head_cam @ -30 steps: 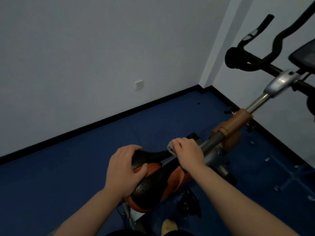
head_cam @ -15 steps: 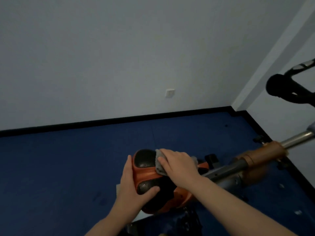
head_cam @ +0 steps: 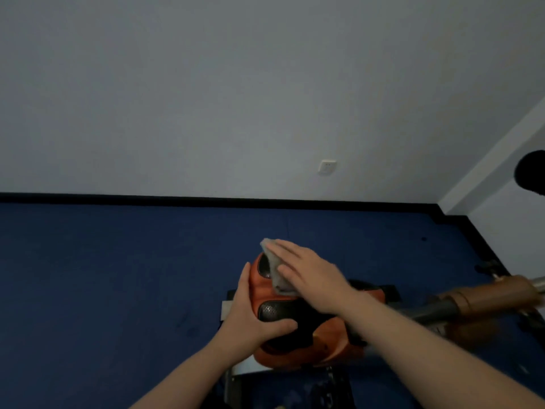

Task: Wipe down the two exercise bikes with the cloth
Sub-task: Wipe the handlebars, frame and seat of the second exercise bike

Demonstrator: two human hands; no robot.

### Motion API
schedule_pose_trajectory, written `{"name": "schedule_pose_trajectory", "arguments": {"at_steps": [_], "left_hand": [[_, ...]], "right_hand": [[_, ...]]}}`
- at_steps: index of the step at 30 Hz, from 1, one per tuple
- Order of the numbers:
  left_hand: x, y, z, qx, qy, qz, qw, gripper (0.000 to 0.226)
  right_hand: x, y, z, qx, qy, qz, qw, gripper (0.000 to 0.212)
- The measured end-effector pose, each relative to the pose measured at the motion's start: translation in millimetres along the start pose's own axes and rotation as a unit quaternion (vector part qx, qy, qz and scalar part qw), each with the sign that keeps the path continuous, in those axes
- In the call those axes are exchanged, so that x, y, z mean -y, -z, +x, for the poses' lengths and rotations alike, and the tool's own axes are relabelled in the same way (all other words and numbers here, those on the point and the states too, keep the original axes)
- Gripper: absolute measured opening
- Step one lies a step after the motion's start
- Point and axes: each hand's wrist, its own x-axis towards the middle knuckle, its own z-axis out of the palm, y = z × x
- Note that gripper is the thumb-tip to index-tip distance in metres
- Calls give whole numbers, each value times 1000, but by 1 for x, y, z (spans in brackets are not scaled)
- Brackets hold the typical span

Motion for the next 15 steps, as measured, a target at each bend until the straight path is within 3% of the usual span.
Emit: {"name": "schedule_pose_trajectory", "arguments": {"at_steps": [3, 5, 7, 9, 11, 15], "left_hand": [[-1, 0, 0, 10, 12, 4, 1000, 147], [-2, 1, 1, 16, 22, 3, 1000, 150], [-3, 2, 0, 20, 37, 7, 999, 154], [-5, 4, -1, 28, 49, 9, 998, 153], [-5, 5, 1, 35, 45, 1, 998, 134], [-9, 7, 4, 35, 54, 11, 998, 101]], "right_hand": [[-25, 9, 13, 82, -96, -32, 992, 44], [-9, 2, 26, 63, -114, -77, 989, 42], [13, -7, 23, -9, -82, -30, 996, 44], [12, -6, 7, -22, 6, -29, 999, 48], [-2, 6, -2, 21, 21, 11, 1000, 50], [0, 5, 28, 41, -134, 31, 990, 46]]}}
